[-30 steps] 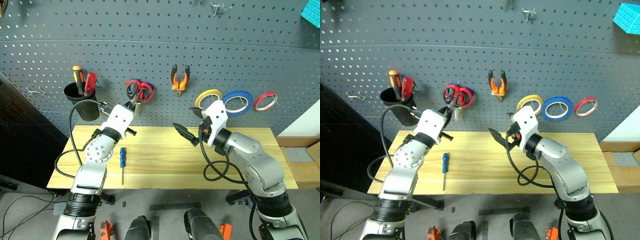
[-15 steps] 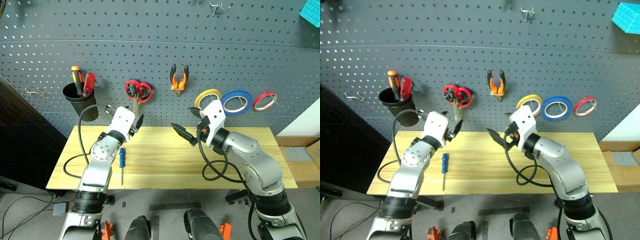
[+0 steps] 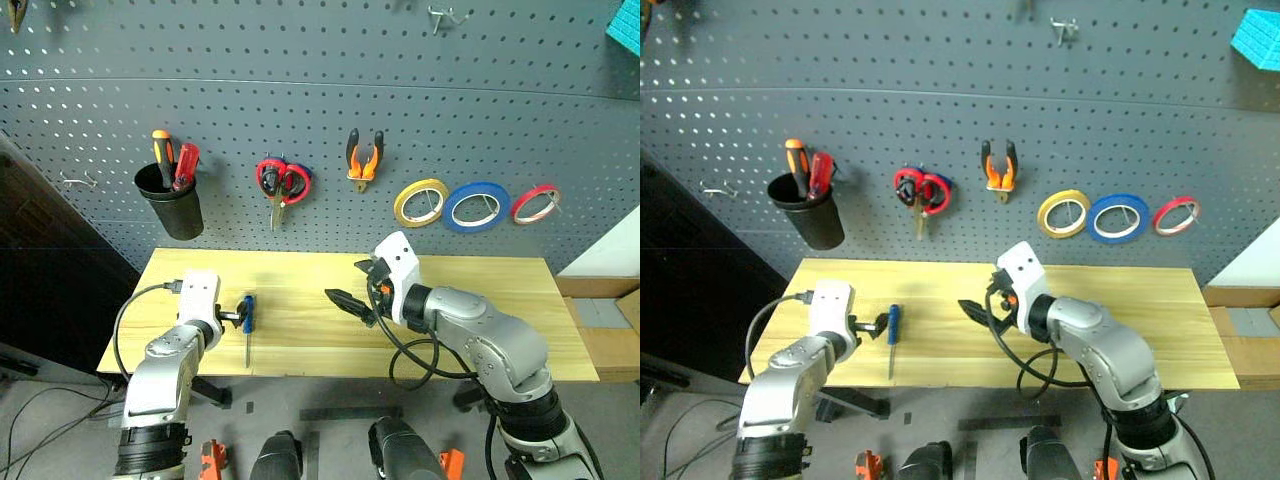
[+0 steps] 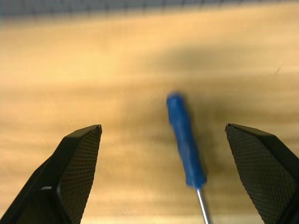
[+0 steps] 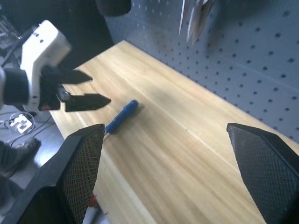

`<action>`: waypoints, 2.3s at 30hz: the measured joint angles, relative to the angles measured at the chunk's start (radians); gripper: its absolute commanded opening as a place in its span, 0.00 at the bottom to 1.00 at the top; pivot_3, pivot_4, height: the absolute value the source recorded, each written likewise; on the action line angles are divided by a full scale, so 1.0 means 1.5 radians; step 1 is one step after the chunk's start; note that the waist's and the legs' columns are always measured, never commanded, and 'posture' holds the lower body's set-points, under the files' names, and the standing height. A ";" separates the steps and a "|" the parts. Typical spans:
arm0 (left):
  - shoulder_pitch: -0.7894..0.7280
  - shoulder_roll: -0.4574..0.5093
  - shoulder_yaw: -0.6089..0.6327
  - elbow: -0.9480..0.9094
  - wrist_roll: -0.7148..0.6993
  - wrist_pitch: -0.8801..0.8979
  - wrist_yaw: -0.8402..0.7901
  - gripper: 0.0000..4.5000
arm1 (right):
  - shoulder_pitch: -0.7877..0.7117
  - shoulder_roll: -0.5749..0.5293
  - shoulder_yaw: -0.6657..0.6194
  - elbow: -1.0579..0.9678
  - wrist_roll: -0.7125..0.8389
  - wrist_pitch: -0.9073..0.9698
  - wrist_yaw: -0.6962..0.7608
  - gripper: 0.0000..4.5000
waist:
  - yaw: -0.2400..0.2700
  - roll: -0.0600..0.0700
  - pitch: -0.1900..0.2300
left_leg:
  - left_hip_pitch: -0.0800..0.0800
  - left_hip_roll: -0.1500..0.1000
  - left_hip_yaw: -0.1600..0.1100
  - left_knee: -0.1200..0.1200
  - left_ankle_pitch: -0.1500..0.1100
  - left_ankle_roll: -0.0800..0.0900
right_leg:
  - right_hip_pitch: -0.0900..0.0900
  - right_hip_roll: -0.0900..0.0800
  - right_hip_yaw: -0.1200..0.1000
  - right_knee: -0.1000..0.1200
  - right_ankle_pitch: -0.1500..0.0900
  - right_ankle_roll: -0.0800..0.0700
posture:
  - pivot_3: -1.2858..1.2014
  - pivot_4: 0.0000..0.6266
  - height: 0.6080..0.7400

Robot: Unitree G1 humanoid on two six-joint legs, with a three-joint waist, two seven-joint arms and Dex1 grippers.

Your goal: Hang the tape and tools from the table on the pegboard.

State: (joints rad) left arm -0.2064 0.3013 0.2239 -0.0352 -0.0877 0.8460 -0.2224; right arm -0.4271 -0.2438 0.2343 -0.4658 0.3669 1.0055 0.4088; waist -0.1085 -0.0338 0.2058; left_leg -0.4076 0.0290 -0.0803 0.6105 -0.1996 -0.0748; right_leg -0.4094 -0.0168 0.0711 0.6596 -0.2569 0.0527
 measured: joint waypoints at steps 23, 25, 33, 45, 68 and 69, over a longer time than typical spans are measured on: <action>-0.145 -0.036 0.026 0.290 -0.017 -0.016 0.083 0.41 | -0.021 -0.045 0.042 0.002 0.012 0.049 0.039 1.00 | -0.004 -0.001 0.000 | 0.000 0.000 0.000 -0.001 0.000 0.000 | 0.000 0.000 0.000 0.000 0.000 0.000 | 0.46 0.30 1.00; -0.145 -0.031 0.025 0.296 -0.017 -0.022 0.081 0.27 | -0.022 -0.047 0.042 0.002 0.012 0.047 0.044 1.00 | -0.004 -0.001 0.000 | 0.000 0.000 0.000 -0.001 0.000 0.000 | 0.000 0.000 0.000 0.000 0.000 0.000 | 0.46 0.29 1.00; -0.111 -0.006 0.034 0.274 -0.021 -0.025 0.079 0.13 | -0.037 -0.058 0.044 0.012 0.011 0.032 0.060 1.00 | -0.004 -0.001 0.000 | 0.000 0.000 0.000 -0.001 0.000 0.000 | 0.000 0.000 0.000 0.000 0.000 0.000 | 0.48 0.26 1.00; 0.015 0.027 0.054 0.043 -0.017 -0.038 0.098 0.13 | -0.050 -0.090 0.076 0.027 -0.009 -0.029 0.104 1.00 | 0.007 -0.002 -0.001 | 0.000 0.000 0.000 -0.001 0.000 0.000 | -0.001 0.000 0.000 0.000 0.000 0.000 | 0.50 0.23 1.00; -0.126 0.188 0.112 -0.242 0.109 -0.327 0.135 0.13 | -0.097 -0.093 0.058 0.053 -0.014 -0.142 0.178 1.00 | 0.018 -0.005 -0.003 | 0.000 0.000 0.000 0.000 0.000 0.000 | 0.000 0.000 -0.001 0.000 0.000 0.000 | 0.50 0.20 1.00; -0.151 0.193 0.112 -0.220 0.104 -0.336 0.128 0.13 | -0.099 -0.091 0.053 0.055 -0.015 -0.144 0.178 1.00 | 0.018 -0.005 -0.003 | 0.000 0.000 0.000 0.000 0.000 0.000 | 0.000 0.000 -0.001 0.000 0.000 0.000 | 0.50 0.20 1.00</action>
State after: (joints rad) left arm -0.4332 0.5903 0.3914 -0.3657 0.0681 0.3425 -0.0297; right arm -0.5757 -0.3806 0.3140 -0.3838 0.3451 0.7892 0.6761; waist -0.0816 -0.0416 0.2015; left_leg -0.4082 0.0289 -0.0800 0.6104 -0.1996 -0.0753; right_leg -0.4098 -0.0175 0.0701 0.6593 -0.2564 0.0530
